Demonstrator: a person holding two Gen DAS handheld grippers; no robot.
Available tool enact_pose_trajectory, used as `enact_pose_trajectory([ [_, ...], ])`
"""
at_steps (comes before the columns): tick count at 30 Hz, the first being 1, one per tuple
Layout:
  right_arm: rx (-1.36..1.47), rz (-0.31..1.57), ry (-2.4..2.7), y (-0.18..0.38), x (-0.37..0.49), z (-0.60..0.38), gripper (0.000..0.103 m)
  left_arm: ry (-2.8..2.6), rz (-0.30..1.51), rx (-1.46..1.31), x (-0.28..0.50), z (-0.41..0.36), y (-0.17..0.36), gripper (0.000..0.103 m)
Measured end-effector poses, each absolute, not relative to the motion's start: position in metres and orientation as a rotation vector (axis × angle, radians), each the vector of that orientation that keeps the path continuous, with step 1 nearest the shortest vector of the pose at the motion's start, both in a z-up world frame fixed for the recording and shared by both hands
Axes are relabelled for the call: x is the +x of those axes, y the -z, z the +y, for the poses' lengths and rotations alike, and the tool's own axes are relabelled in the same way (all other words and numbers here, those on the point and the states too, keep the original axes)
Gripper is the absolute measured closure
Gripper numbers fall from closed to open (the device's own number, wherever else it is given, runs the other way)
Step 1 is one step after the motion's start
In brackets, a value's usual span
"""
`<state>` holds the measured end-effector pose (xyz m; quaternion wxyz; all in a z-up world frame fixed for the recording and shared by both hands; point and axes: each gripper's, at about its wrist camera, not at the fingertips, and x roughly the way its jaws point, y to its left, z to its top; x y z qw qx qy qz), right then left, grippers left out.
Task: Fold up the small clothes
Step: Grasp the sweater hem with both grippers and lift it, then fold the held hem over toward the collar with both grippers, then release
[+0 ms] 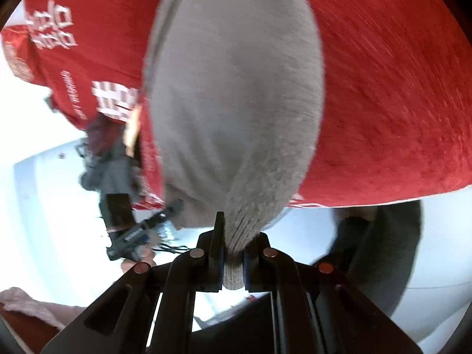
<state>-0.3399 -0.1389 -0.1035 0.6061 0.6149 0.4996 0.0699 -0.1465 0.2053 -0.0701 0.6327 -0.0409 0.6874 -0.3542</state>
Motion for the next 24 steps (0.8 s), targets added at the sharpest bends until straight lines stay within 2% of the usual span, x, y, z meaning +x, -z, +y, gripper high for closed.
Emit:
enact_pose_trajectory([
  [7, 1.486, 0.944, -0.224, 0.058, -0.311, -0.155, 0.093, 0.823, 1.479, -0.197, -0.104, 0.205, 0.022, 0.092],
  [13, 1.486, 0.792, -0.280, 0.020, -0.267, -0.210, 0.093, 0.806, 1.365, -0.272, -0.045, 0.183, -0.017, 0.092],
  [19, 1.463, 0.739, -0.313, 0.000, -0.201, -0.268, 0.093, 0.772, 1.281, -0.283, 0.031, 0.142, -0.041, 0.092],
  [24, 1.448, 0.741, -0.301, 0.005, -0.141, -0.317, 0.093, 0.749, 1.255, -0.275, 0.091, 0.094, -0.030, 0.092],
])
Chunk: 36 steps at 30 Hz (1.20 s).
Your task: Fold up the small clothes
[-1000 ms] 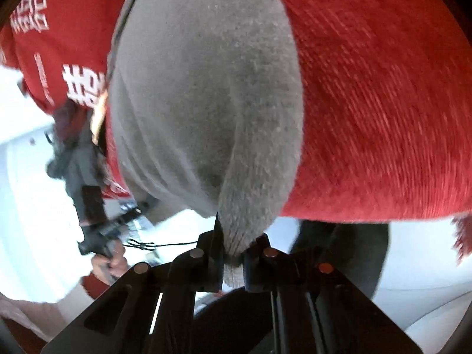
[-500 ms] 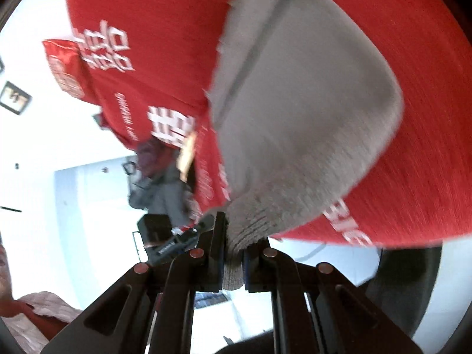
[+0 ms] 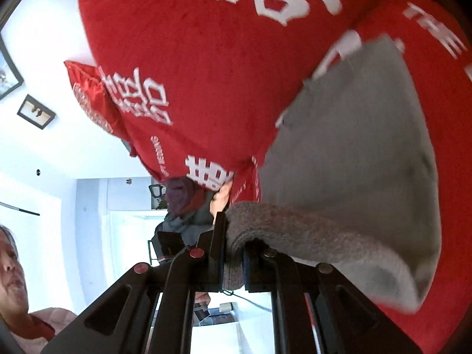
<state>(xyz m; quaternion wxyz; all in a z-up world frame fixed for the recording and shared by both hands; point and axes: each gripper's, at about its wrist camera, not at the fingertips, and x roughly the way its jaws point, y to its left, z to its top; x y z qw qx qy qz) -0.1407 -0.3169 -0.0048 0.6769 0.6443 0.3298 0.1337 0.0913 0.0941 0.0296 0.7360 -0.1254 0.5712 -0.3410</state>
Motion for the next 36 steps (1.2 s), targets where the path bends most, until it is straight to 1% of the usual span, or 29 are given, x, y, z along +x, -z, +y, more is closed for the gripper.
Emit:
enact_pose_trajectory([
  [4, 1.481, 0.734, -0.275, 0.032, -0.093, -0.354, 0.093, 0.703, 1.262, -0.278, 0.139, 0.062, -0.003, 0.092],
  [8, 1.508, 0.800, -0.193, 0.074, -0.056, -0.383, 0.093, 0.637, 1.313, -0.253, 0.175, 0.036, 0.037, 0.092],
  [13, 1.553, 0.890, -0.111, 0.120, -0.038, -0.398, 0.093, 0.568, 1.353, -0.195, 0.188, 0.024, 0.067, 0.092],
  [14, 1.558, 0.900, -0.104, 0.125, -0.036, -0.401, 0.091, 0.560, 1.358, -0.192, 0.189, 0.024, 0.070, 0.092],
  [15, 1.560, 0.908, -0.099, 0.129, -0.034, -0.403, 0.090, 0.546, 1.367, -0.182, 0.190, 0.023, 0.072, 0.087],
  [17, 1.551, 0.914, -0.100, 0.130, -0.031, -0.404, 0.088, 0.510, 1.348, -0.136, 0.188, 0.021, 0.068, 0.070],
  [18, 1.536, 0.918, -0.106, 0.129, -0.028, -0.405, 0.087, 0.492, 1.329, -0.115, 0.186, 0.022, 0.063, 0.053],
  [19, 1.517, 0.922, -0.109, 0.126, -0.024, -0.406, 0.083, 0.485, 1.316, -0.110, 0.186, 0.022, 0.061, 0.046],
  [20, 1.507, 0.921, -0.109, 0.124, -0.024, -0.407, 0.076, 0.475, 1.300, -0.105, 0.186, 0.023, 0.056, 0.046],
  [21, 1.497, 0.905, -0.104, 0.120, -0.022, -0.409, 0.072, 0.460, 1.292, -0.096, 0.188, 0.024, 0.052, 0.046],
  [22, 1.496, 0.889, -0.101, 0.117, -0.022, -0.411, 0.063, 0.451, 1.289, -0.096, 0.189, 0.026, 0.048, 0.046],
  [23, 1.497, 0.865, -0.097, 0.112, -0.021, -0.414, 0.058, 0.446, 1.288, -0.097, 0.190, 0.028, 0.046, 0.046],
  [27, 1.467, 0.831, -0.073, 0.092, -0.021, -0.422, 0.058, 0.430, 1.290, -0.072, 0.189, 0.036, 0.037, 0.046],
  [33, 1.310, 0.963, 0.000, 0.073, -0.032, -0.419, 0.058, 0.473, 1.321, 0.048, 0.172, 0.025, 0.041, 0.046],
  [36, 1.303, 0.995, -0.011, 0.073, -0.043, -0.416, 0.058, 0.518, 1.331, 0.082, 0.163, 0.010, 0.049, 0.046],
])
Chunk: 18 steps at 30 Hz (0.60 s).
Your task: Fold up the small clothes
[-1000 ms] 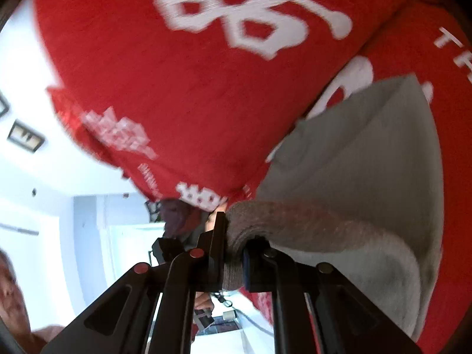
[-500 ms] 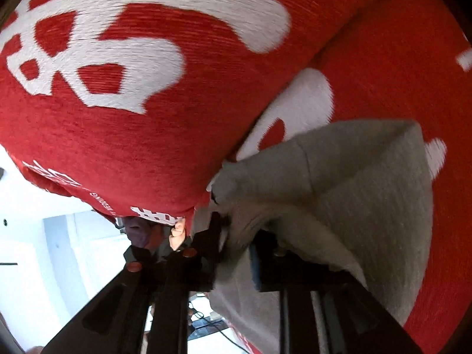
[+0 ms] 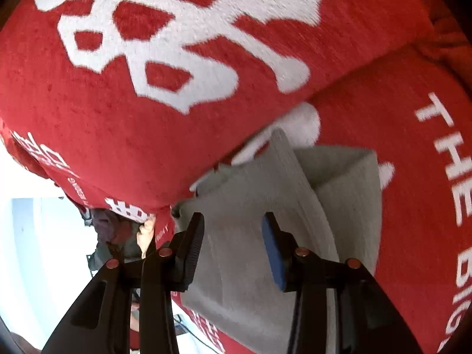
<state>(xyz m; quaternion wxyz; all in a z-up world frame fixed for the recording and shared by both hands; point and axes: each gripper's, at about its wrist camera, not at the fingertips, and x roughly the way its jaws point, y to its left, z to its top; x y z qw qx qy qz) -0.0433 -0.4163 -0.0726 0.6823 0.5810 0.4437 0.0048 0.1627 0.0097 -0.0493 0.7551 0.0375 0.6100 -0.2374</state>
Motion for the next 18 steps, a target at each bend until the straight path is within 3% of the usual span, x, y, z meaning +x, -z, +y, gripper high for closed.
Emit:
enact_pose_trajectory([
  [11, 1.274, 1.096, 0.000, 0.078, -0.063, -0.402, 0.058, 0.215, 1.294, -0.032, 0.220, 0.023, 0.071, 0.046],
  [18, 1.363, 1.068, 0.022, 0.074, -0.089, -0.404, 0.058, 0.271, 1.357, 0.101, 0.182, 0.040, 0.052, 0.046],
])
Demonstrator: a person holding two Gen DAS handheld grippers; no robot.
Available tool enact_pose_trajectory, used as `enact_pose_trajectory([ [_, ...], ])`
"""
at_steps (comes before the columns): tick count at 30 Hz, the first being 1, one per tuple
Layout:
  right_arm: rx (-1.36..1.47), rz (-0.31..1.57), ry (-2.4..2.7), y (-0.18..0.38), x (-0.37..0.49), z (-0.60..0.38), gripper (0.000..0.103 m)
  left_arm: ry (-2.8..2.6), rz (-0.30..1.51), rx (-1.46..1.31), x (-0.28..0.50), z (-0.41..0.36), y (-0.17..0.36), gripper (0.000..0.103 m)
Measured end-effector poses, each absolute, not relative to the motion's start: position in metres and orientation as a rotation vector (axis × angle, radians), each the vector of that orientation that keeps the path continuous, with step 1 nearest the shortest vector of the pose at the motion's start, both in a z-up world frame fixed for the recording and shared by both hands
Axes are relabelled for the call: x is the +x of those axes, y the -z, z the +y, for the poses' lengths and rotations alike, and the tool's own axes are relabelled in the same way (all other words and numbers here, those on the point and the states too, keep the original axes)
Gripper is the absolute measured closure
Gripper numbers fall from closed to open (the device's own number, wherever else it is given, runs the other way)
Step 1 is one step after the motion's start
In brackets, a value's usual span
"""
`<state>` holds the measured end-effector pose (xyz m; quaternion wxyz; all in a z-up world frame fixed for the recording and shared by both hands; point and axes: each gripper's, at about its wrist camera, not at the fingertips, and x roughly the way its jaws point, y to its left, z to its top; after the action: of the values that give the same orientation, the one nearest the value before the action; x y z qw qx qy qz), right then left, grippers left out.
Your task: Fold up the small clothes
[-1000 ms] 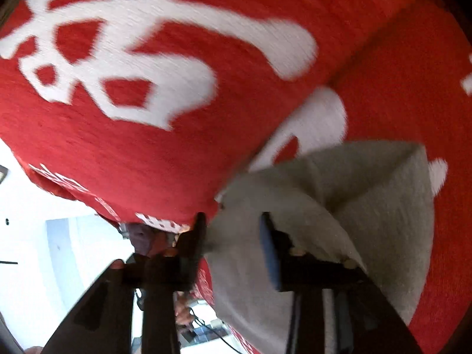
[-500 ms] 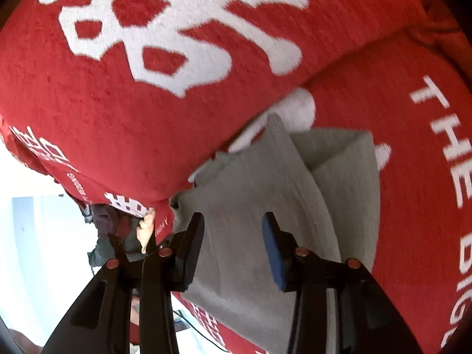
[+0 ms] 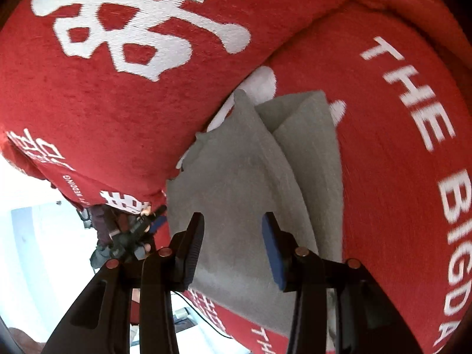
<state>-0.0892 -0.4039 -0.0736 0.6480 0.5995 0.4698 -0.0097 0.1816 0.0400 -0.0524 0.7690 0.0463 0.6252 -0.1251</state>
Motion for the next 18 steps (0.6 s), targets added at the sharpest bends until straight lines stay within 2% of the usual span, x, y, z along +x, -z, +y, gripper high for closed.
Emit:
enact_pose_trajectory([
  [8, 1.396, 1.074, -0.080, 0.066, -0.106, -0.357, 0.057, 0.308, 1.456, 0.037, 0.130, 0.096, 0.041, 0.046],
  [18, 1.502, 1.163, -0.222, 0.086, -0.096, -0.210, 0.057, 0.524, 1.539, 0.092, 0.097, 0.121, 0.054, 0.046],
])
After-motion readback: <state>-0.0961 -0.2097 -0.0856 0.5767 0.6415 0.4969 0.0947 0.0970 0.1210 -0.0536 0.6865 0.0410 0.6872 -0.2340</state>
